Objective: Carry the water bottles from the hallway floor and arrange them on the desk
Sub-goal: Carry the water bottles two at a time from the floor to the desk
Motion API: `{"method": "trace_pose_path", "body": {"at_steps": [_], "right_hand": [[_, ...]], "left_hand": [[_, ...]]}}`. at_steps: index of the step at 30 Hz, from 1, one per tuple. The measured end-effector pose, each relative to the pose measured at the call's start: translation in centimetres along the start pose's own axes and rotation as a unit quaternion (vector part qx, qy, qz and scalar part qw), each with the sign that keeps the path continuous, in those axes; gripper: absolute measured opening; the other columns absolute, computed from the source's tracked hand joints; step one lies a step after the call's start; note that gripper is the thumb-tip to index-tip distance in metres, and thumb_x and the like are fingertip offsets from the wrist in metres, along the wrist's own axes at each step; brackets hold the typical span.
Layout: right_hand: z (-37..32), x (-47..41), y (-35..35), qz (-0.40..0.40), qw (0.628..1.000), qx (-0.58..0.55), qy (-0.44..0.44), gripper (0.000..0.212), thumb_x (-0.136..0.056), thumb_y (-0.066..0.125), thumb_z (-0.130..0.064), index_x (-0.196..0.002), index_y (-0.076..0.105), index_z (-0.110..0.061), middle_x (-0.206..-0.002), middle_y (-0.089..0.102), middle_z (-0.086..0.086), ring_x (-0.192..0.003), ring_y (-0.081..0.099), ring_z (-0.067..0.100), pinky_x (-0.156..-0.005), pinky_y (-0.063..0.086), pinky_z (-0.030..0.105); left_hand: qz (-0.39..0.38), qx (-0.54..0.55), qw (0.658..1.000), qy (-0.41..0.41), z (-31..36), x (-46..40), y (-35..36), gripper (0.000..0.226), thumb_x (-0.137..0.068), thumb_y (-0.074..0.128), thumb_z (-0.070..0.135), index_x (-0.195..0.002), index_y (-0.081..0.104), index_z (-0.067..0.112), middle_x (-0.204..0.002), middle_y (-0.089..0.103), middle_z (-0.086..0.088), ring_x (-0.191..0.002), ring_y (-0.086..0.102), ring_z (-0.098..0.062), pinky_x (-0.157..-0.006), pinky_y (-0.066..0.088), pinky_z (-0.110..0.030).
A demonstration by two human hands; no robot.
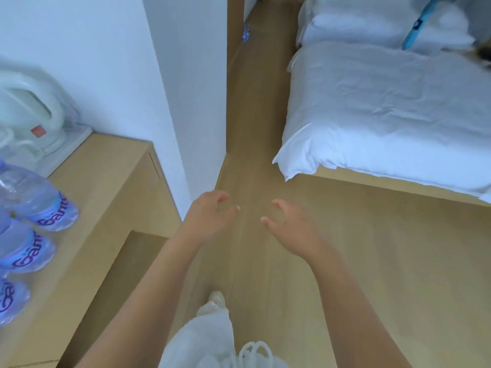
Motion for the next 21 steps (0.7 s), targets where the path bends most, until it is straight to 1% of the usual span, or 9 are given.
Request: {"method": "trace_pose_path", "body": {"at_steps": [4,11,16,21], "right_hand": [[-0.5,-6.2,-2.4,0.005,1.0,-0.019,0.023,0.053,-0.092,0.053,-0.039,-0.139,0.04,-0.019,-0.143,0.039,-0.001,-0.124,0.044,0.017,-0.095,0.033,0.026],[-0.7,-16.2,-5.2,0.03,0.997,-0.037,0.052,0.053,-0.093,0.053,-0.035,-0.14,0.039,-0.015,-0.143,0.039,0.001,-0.13,0.038,0.018,-0.105,0.031,0.03],[1.1,-22.8,-6.7,0.024,0.997,-0.004,0.075,0.051,-0.093,0.053,-0.032,-0.139,0.04,-0.012,-0.14,0.043,0.005,-0.124,0.044,0.022,-0.102,0.035,0.034],[4.3,-30.7,-8.8,0.015,0.997,0.015,0.077,0.05,-0.093,0.051,-0.037,-0.137,0.041,-0.014,-0.138,0.044,0.002,-0.122,0.044,0.02,-0.094,0.038,0.032]], "left_hand": [[-0.025,-0.013,0.999,0.021,2.0,-7.6,-1.0,0.048,-0.089,0.058,0.038,-0.131,0.05,0.016,-0.135,0.051,0.002,-0.123,0.046,-0.014,-0.089,0.031,-0.02],[-0.064,-0.039,0.996,0.046,3.9,-18.8,-2.0,0.047,-0.09,0.057,0.038,-0.131,0.05,0.017,-0.134,0.05,0.002,-0.124,0.044,-0.014,-0.092,0.029,-0.02],[-0.099,-0.059,0.992,0.052,4.8,-25.3,-0.9,0.047,-0.089,0.057,0.039,-0.131,0.05,0.019,-0.134,0.05,0.004,-0.123,0.045,-0.013,-0.092,0.031,-0.021],[-0.112,-0.118,0.984,0.072,7.2,-33.4,0.9,0.048,-0.09,0.055,0.04,-0.133,0.048,0.02,-0.134,0.05,0.004,-0.122,0.047,-0.014,-0.093,0.035,-0.024]]}}
Point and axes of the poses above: each hand's wrist, its own x-axis away from the middle knuckle, its own y-axis out of the palm, z = x × y, the point moved 9 cm from there along -x, towards the middle knuckle
